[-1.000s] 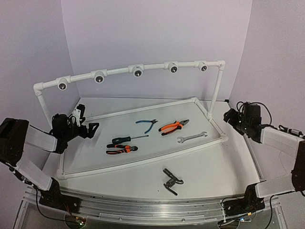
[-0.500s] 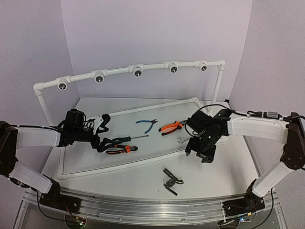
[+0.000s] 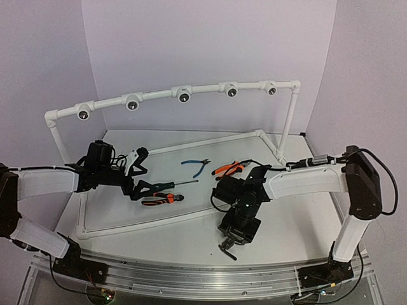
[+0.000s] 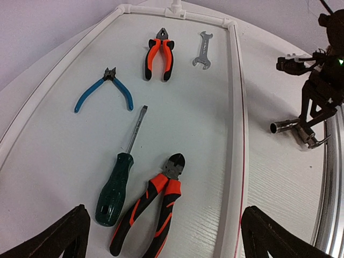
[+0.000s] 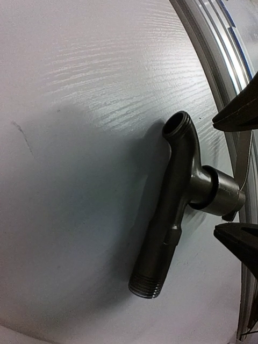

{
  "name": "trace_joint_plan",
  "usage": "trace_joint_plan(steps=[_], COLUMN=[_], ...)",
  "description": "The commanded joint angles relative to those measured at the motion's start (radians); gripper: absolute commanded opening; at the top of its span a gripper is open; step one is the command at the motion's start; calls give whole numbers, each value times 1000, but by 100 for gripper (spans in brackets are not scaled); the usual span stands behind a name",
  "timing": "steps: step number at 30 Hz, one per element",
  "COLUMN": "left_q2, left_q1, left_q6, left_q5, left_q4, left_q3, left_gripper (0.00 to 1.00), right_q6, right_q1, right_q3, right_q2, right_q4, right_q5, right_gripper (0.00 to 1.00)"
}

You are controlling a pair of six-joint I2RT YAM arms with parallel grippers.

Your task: Install the water faucets

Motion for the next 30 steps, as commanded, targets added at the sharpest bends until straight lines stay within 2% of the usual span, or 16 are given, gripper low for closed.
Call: trace_joint_plan(steps=[1, 13, 16, 19, 21, 24, 28, 30], left_q2=[-35, -46, -55, -61, -62, -65, -77, -82], left_q1=[-6, -8, -8, -8, -10, -13, -58, -121], left_q6=[-44, -50, -63, -81, -94, -102, -69, -24], left_q5=[62, 65, 66, 75, 70, 66, 108, 68], left_q4=[51, 82, 80, 75, 66, 14, -142, -224], left_q3=[-25, -41, -39, -32, -22, 10, 100, 135], left_gripper=[100, 99, 100, 100, 100, 98, 88, 84], right_q6=[94, 63, 54, 26, 11, -101, -292, -416], right_q1=[9, 20, 5, -9, -18, -19, 0, 18], right_q3=[33, 77, 64, 61, 49, 91, 184, 213], right_q2=[19, 152, 152, 137, 134, 146, 81, 26], right_q4=[7, 41, 47, 40, 39, 37, -7, -8], right_q5=[-14, -118, -112, -43, -28, -7, 208, 352], right_gripper=[55, 52, 41, 29, 17, 0, 0, 0])
